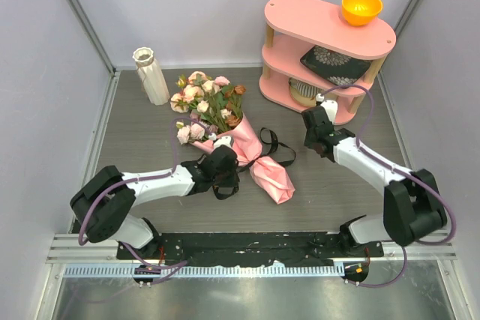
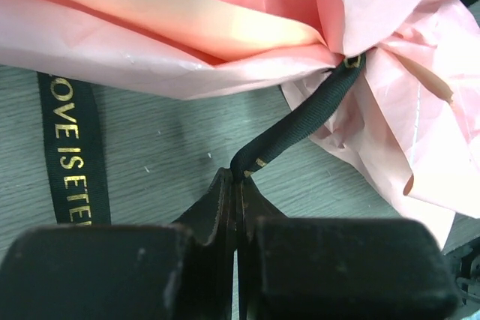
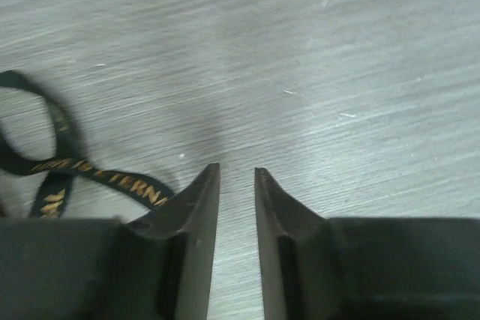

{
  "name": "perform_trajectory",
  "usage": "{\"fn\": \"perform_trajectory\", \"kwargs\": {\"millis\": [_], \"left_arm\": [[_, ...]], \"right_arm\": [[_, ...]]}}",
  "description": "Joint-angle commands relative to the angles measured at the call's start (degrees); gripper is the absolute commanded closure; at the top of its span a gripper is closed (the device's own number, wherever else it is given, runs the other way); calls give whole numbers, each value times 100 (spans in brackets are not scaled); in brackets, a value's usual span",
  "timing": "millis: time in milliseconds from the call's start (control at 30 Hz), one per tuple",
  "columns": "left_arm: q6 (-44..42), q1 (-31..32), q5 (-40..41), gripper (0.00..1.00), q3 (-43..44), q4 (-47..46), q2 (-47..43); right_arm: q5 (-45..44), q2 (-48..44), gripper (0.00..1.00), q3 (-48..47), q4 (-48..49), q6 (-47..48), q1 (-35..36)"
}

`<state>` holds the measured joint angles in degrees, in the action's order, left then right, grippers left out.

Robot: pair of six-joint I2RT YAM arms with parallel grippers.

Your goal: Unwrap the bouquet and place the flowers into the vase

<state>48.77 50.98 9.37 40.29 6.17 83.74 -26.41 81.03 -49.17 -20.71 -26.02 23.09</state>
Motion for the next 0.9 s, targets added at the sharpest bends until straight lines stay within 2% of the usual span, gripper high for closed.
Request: {"fn": "perform_trajectory", "kwargs": {"millis": [0, 33, 100, 133, 167, 233, 267, 333, 367, 467, 600, 867], "left_arm": [[-263, -9, -391, 91, -153, -590, -332], [-289, -1, -444, 86, -162, -582, -393], [-307, -1, -514, 73, -188, -573, -718], [-298, -9, -541, 67, -215, -591, -867], [-290, -9, -619, 58, -241, -591, -1138], [-316, -9, -725, 52, -215, -898, -1377], [-325, -9, -743, 51, -128, -960, -1457], [-290, -114, -778, 54, 74, -1118, -1510], [-255, -176, -822, 61, 153, -1197, -1441], [-88, -474, -1252, 75, 584, -1399, -905], [0, -860, -1762, 89, 927, -2021, -36], [-43, -1371, -2211, 100, 1042, -2630, 1107]], "right_arm": [[932, -746, 50, -94, 382, 219, 160], [1685, -851, 44, -23, 497, 264, 335], [2295, -1159, 34, 266, 1014, 255, 564], [2638, -1195, 33, 354, 1199, 229, 748], [3407, -1160, 34, 425, 1488, 99, 802], [4001, -836, 49, 408, 1718, -113, 898], [4317, -704, 65, 425, 1989, -323, 925], [4478, -370, 81, 469, 2271, -500, 951], [4609, -291, 89, 513, 2508, -553, 969], [4952, -97, 98, 662, 2878, -772, 987], [5243, 96, 99, 803, 2836, -799, 1030], [4541, 202, 99, 1400, 2431, -685, 1031]]}}
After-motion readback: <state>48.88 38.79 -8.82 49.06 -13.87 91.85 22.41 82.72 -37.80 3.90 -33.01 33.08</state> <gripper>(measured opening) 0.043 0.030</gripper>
